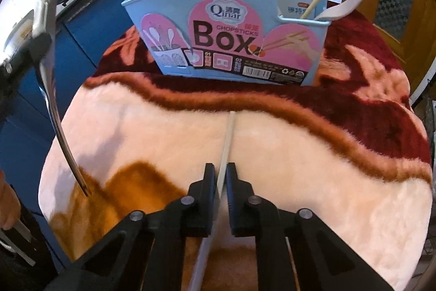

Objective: Organize utensils
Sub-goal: 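Grasp the steel knife with the left tool while the right tool grasps the white plastic knife, then lift both knives upright and carry them over the box, then open both tools to drop the knives into the box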

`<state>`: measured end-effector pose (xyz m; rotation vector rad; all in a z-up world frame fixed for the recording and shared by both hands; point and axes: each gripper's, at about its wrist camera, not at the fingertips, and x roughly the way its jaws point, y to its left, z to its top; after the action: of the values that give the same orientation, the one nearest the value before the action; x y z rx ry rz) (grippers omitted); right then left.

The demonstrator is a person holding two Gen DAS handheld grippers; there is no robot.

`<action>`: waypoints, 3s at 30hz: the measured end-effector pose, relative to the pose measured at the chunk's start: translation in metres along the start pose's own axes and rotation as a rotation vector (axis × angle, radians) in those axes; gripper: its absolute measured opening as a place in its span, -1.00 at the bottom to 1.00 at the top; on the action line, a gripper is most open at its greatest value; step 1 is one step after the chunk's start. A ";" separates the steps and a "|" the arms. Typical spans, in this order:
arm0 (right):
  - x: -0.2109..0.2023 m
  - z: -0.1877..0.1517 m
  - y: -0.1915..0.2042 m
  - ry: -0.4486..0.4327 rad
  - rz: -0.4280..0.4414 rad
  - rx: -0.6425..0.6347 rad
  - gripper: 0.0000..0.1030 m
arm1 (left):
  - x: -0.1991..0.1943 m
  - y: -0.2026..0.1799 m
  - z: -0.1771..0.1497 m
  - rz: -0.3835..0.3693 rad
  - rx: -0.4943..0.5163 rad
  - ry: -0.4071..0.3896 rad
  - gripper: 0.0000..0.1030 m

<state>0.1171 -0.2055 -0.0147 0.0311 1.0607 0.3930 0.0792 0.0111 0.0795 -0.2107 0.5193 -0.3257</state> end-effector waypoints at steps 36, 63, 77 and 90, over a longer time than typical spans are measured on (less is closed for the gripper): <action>-0.112 0.033 -0.044 -0.688 0.102 0.074 -0.87 | 0.072 -0.017 0.083 0.100 0.063 -0.389 -0.92; -0.069 0.106 -0.039 -0.886 -0.136 -0.024 -0.68 | 0.108 -0.011 0.052 0.079 0.058 -0.274 -0.23; -0.127 0.065 -0.020 -0.938 -0.097 -0.027 -0.48 | 0.052 -0.039 0.045 0.102 0.140 -0.290 -0.23; -0.173 0.001 0.016 -0.930 -0.025 -0.040 -0.28 | -0.030 -0.054 0.024 0.191 0.179 -0.304 -0.23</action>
<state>0.0395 -0.2477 0.1348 0.1498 0.1345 0.3206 0.0533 -0.0255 0.1281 -0.0337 0.2055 -0.1481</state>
